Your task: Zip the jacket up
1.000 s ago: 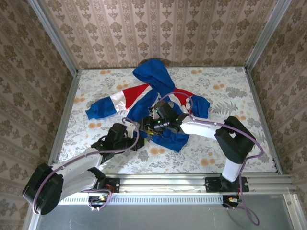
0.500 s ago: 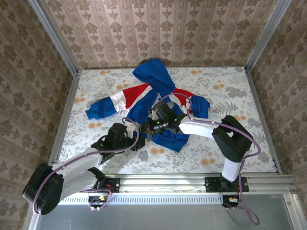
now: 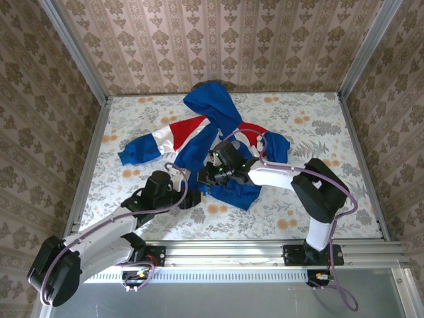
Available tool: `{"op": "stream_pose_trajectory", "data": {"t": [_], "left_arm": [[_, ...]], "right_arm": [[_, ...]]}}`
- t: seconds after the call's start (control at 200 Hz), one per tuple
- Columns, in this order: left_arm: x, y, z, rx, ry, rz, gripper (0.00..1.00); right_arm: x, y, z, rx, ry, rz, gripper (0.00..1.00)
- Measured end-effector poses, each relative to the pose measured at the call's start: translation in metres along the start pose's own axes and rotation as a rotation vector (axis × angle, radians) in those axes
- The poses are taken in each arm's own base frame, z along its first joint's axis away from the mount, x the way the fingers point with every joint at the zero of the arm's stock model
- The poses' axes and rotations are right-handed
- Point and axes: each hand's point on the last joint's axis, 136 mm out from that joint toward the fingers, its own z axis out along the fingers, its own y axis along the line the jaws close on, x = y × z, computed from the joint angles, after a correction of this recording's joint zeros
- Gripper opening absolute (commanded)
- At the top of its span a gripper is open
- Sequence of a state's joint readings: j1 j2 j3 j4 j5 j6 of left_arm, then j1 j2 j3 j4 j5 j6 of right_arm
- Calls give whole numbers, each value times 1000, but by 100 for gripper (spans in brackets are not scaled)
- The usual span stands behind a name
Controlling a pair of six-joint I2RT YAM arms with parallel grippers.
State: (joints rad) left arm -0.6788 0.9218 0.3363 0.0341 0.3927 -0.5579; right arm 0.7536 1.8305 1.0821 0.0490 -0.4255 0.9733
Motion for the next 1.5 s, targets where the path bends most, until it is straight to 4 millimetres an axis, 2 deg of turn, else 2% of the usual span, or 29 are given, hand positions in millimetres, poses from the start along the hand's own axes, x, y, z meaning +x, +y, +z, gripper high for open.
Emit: {"op": "stream_pose_trajectory", "data": {"t": [0.12, 0.22, 0.335, 0.51, 0.735, 0.925, 1.14, 1.23, 1.385, 1.5], "left_arm": [[3, 6, 5, -19, 17, -18, 39], [12, 18, 15, -62, 63, -61, 33], [20, 38, 23, -127, 100, -129, 30], [20, 56, 28, -170, 90, -206, 28], [21, 71, 25, -198, 66, -267, 26], [21, 76, 23, -204, 55, -293, 26], [20, 79, 21, -204, 45, -308, 23], [18, 79, 20, -201, 37, -309, 23], [16, 77, 16, -197, 29, -306, 24], [16, 73, 9, -198, 24, -296, 29]], "right_arm": [[-1, -11, 11, 32, 15, -2, 21], [2, -20, 17, 55, 31, -1, 25], [2, -24, 20, 67, 38, -3, 43], [2, -24, 19, 64, 35, -34, 56], [8, -26, 5, 40, 14, -98, 58], [12, -25, 0, 10, 1, -154, 58], [15, -24, 1, -20, 0, -213, 52], [15, -22, 1, -32, -1, -229, 43], [20, -19, 2, -34, 7, -265, 21], [29, -21, -3, 8, 26, -282, 14]]}}
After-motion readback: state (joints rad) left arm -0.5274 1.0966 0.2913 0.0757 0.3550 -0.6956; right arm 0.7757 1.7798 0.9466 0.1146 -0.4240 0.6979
